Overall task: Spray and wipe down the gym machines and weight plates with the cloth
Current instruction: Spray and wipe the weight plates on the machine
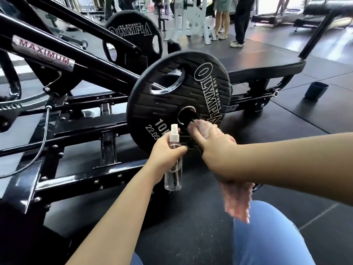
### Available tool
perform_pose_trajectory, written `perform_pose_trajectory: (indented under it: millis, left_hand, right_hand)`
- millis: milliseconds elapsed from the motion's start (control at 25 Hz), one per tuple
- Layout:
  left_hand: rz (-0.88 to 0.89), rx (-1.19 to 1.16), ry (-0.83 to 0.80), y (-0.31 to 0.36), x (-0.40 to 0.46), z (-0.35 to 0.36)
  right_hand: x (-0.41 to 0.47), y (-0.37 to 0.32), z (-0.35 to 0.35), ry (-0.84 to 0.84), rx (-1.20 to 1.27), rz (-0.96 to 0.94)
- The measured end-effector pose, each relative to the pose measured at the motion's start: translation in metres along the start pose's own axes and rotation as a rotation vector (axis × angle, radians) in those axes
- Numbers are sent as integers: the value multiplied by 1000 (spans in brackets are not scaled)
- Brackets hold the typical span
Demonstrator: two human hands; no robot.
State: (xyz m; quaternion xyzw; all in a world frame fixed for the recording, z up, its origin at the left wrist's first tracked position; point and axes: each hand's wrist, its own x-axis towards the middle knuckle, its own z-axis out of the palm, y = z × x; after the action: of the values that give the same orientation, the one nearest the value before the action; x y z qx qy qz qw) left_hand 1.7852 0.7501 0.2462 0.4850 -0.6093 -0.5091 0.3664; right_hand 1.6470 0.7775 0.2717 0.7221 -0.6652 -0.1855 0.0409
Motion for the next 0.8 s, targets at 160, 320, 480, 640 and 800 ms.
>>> perform_pose_trajectory:
  millis: [160,320,480,640,800]
  left_hand:
    - [-4,-1,-88,-4,3,7]
    - [41,-13,-44,-3,10,0]
    - [213,130,181,8,14,-8]
    - [423,454,388,24,31,-33]
    - [318,562,437,38,51,-63]
  right_hand:
    - [-33,-1,7,-135,-277,-114]
    - [6,-5,0,-76,-78,83]
    - [61,6,-23,-36,0,-59]
    - [84,19,-32,41,419,-85]
    - [88,37,-9,138,1232,10]
